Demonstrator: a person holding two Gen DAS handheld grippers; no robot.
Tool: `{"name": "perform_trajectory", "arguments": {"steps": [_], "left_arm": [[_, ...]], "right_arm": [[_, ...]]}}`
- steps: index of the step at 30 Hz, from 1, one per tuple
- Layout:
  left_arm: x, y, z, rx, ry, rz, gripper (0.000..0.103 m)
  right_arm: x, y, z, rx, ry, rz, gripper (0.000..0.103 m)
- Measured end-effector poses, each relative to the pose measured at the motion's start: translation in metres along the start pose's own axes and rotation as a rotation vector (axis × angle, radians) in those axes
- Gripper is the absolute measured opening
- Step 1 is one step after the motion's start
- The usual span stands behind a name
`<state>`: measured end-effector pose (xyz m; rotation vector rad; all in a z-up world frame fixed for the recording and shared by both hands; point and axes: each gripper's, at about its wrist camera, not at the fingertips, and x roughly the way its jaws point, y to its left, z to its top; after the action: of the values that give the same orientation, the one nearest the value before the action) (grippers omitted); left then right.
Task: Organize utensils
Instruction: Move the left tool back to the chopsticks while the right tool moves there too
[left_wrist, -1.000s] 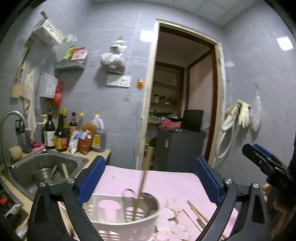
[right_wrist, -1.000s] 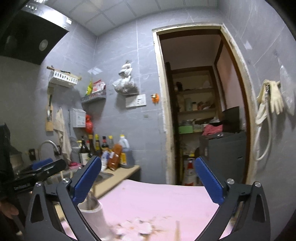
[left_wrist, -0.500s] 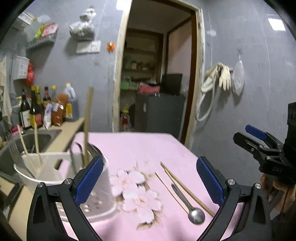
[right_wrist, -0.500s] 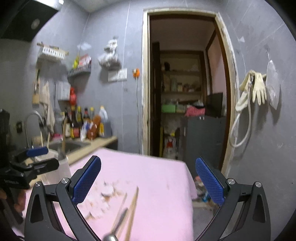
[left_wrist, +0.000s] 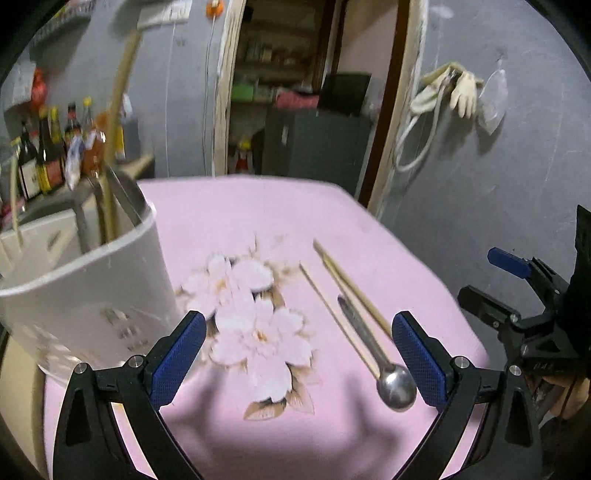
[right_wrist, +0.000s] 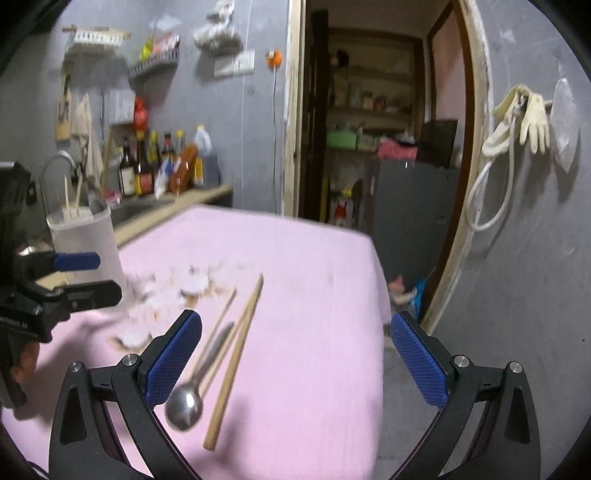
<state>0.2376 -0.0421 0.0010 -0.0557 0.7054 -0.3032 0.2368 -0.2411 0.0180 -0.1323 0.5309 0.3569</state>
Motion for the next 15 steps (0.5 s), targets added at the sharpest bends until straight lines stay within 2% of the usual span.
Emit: {"name": "perform_trajectory", "arguments": {"steps": [3,6,8,13,15], "left_arm": [[0.013,0.002,0.000,-0.012,0.061,-0.001,0.098],[0.025,0.003,0.002,-0.008,0.095,0.001,0.098],[0.032,0.004,0.003,-0.010,0.119,0.000,0.096],[0.049,0.003,0.007,-0.010,0.185,-0.030,0.074],[0.057,0.004,0.009,-0.016,0.211,-0.044,0.068]], "right_arm": [[0.013,0.000,-0.006,0.000,0.071,0.017,0.102],[0.021,0.003,-0.009,-0.017,0.132,0.032,0.097],[0.028,0.007,-0.012,-0.041,0.172,0.036,0.088],[0.042,0.018,-0.019,-0.082,0.249,0.066,0.065],[0.045,0.020,-0.020,-0.079,0.267,0.093,0.061]]}}
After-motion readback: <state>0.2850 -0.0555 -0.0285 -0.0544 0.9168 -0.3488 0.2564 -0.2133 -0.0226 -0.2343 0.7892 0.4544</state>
